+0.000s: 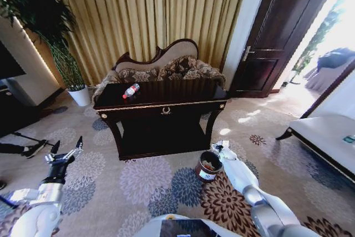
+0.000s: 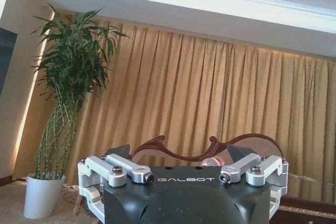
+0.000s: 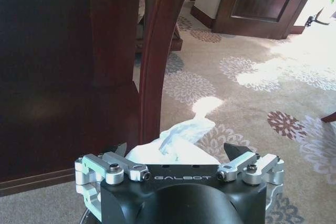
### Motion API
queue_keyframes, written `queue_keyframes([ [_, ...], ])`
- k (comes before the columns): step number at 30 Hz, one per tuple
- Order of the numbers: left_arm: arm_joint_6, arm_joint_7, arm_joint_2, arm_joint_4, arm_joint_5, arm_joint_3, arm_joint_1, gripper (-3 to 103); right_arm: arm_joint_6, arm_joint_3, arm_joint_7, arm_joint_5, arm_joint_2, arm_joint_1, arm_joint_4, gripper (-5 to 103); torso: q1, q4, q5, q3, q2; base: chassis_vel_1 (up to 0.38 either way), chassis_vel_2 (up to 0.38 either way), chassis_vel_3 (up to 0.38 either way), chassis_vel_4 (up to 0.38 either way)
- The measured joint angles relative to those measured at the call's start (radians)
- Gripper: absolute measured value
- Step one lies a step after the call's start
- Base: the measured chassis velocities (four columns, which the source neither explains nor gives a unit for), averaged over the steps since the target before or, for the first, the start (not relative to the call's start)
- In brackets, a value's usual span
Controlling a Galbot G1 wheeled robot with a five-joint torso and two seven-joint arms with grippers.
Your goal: Move to the front of the table and place the trash on the table into the trash bin.
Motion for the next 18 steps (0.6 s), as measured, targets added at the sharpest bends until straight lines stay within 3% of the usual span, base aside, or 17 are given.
queue_keyframes([
  [18, -0.001, 0.015, 0.0, 0.004, -0.002, 0.003, -0.005, 100, 0.0, -0.001, 0.014, -0.013, 0.004, -0.007, 0.024, 100, 0.0, 0.0, 0.0, 0.0, 0.0, 0.0, 0.0, 0.0, 0.0],
])
